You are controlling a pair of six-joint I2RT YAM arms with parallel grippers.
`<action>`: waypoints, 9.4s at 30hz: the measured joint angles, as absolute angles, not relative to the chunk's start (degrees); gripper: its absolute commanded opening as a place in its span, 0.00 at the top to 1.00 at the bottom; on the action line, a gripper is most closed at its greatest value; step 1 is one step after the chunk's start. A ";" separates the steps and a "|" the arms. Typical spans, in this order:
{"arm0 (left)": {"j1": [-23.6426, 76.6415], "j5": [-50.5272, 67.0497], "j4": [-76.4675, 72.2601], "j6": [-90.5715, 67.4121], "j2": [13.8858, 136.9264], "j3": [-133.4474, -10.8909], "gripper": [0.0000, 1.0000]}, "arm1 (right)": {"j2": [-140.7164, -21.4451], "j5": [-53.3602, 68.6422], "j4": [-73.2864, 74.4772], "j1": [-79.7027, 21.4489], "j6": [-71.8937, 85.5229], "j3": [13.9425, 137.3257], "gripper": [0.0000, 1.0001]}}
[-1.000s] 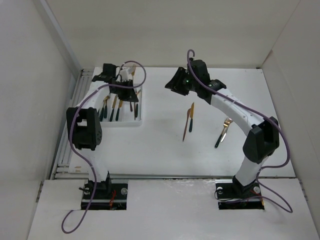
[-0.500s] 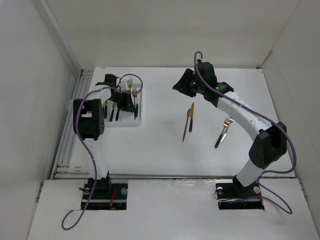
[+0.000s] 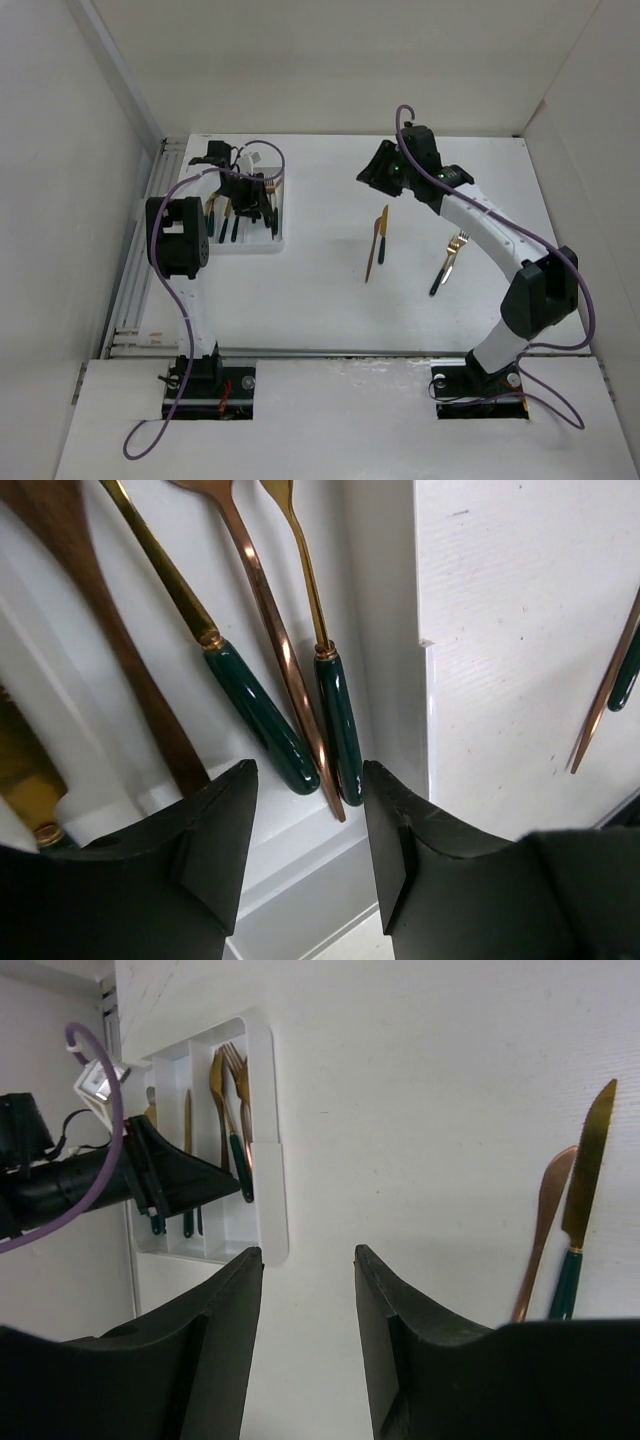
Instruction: Sort the eating utensils into containers
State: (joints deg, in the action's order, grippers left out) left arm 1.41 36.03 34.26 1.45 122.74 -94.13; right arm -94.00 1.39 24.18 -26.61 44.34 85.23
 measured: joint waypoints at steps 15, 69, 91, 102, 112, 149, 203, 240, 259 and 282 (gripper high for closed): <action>0.97 30.20 41.50 4.32 121.71 -104.84 0.52 | -85.45 -2.94 30.24 -12.95 40.01 71.33 0.59; 6.92 24.93 42.92 6.63 115.72 -104.68 0.50 | -98.39 -12.03 31.38 1.15 29.23 59.72 0.80; 14.26 32.21 45.60 12.05 113.71 -107.77 0.31 | -78.15 -20.08 31.88 -12.82 33.95 75.42 1.00; 19.33 46.52 48.01 15.66 109.95 -109.75 0.26 | -100.29 -5.17 26.74 -30.20 43.00 94.19 1.00; 21.08 44.62 45.06 12.69 109.16 -105.45 0.38 | -103.94 0.82 25.26 -34.98 47.83 99.37 1.00; 3.84 34.72 33.43 2.46 119.55 -91.50 1.00 | -93.84 -1.74 23.68 -30.24 46.81 88.82 0.56; 3.77 23.59 40.56 2.52 111.11 -103.77 0.49 | -92.40 -8.16 35.11 -8.23 32.88 53.63 0.63; 20.12 48.62 44.34 12.14 108.99 -105.08 0.25 | -97.51 -4.12 28.27 -31.42 46.09 91.48 1.00; 23.07 48.36 40.91 7.22 108.99 -102.76 1.00 | -100.03 0.27 25.39 -34.61 50.63 94.06 1.00; 0.32 43.48 31.73 -0.36 111.79 -86.65 1.00 | -94.30 -1.85 22.63 -31.33 48.93 87.70 0.54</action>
State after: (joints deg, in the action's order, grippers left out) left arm 0.32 43.48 31.73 -0.36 111.79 -86.65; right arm -94.30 -1.85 22.63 -31.33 48.93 87.70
